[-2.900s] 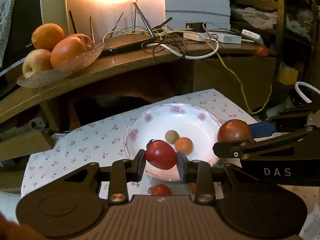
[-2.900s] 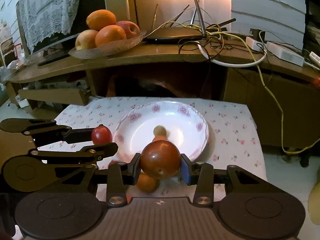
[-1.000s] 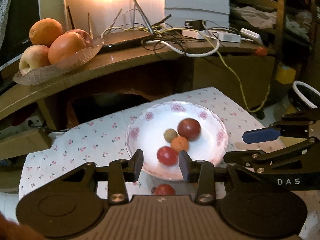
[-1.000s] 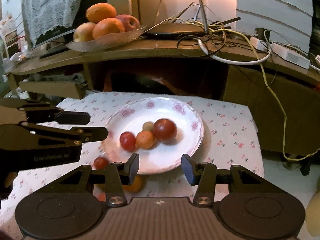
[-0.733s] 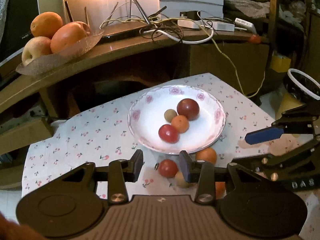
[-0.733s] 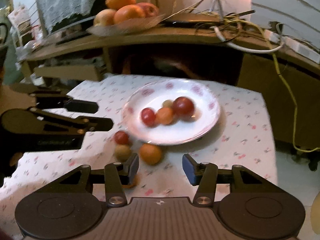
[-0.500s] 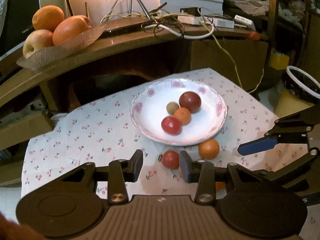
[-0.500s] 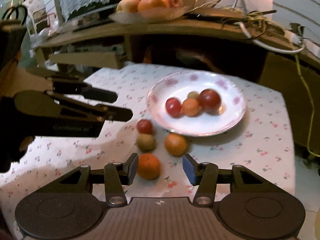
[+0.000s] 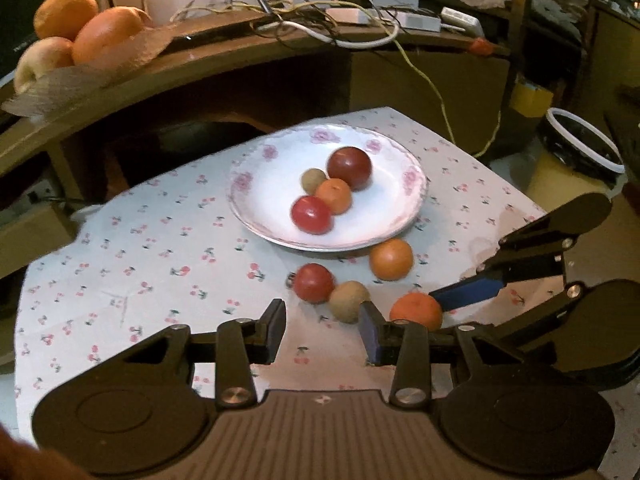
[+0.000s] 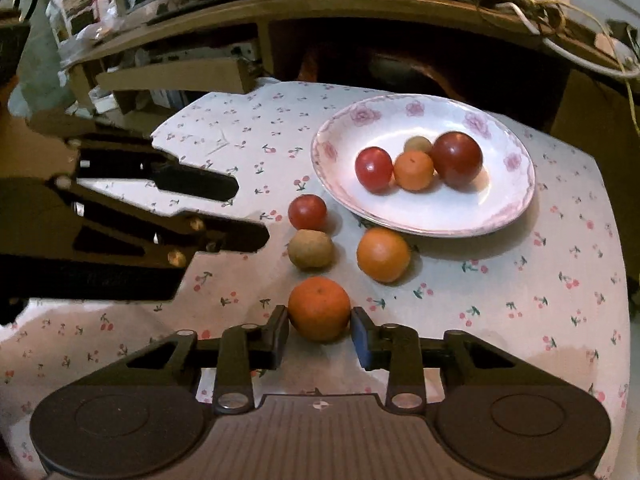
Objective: Organize fruits
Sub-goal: 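Grasp the beige round fruit with the left tool while right tool holds tangerine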
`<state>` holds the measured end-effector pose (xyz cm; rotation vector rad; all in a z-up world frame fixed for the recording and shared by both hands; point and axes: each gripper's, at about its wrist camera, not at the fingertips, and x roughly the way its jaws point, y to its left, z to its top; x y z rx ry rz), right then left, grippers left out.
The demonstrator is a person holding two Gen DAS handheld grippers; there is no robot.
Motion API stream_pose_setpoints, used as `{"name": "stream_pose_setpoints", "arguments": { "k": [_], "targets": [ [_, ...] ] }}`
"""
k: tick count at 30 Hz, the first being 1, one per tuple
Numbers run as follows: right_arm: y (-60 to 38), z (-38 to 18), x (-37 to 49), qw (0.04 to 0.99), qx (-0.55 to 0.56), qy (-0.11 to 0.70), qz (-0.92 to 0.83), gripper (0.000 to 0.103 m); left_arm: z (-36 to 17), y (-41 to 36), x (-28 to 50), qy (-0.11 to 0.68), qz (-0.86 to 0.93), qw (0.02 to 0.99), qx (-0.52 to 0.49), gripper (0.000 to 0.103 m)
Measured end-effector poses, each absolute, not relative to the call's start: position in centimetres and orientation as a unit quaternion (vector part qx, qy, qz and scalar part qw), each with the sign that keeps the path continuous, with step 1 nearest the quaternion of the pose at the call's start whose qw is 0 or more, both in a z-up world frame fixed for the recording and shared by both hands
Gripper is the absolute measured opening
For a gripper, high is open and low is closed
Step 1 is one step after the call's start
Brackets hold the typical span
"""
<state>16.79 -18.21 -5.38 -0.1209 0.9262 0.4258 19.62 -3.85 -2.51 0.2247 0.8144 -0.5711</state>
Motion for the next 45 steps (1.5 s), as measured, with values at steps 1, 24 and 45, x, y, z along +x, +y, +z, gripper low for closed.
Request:
{"name": "stream_pose_setpoints", "arguments": {
  "k": [1, 24, 45],
  "targets": [
    [-18.4, -5.3, 16.6, 0.871, -0.061, 0.443, 0.202, 0.034, -2.6, -4.0, 19.6, 0.393, -0.276, 0.871, 0.106, 0.045],
    [-22.8, -4.8, 16.0, 0.880, -0.042, 0.447, 0.156, 0.035, -5.4, -7.2, 20.8, 0.404, -0.251, 0.874, 0.098, 0.033],
    [-20.8, -4.9, 14.4, 0.859, -0.089, 0.459, 0.208, 0.037, -5.0, -5.4, 15.7, 0.428, -0.250, 0.860, 0.118, 0.035]
  ]
}}
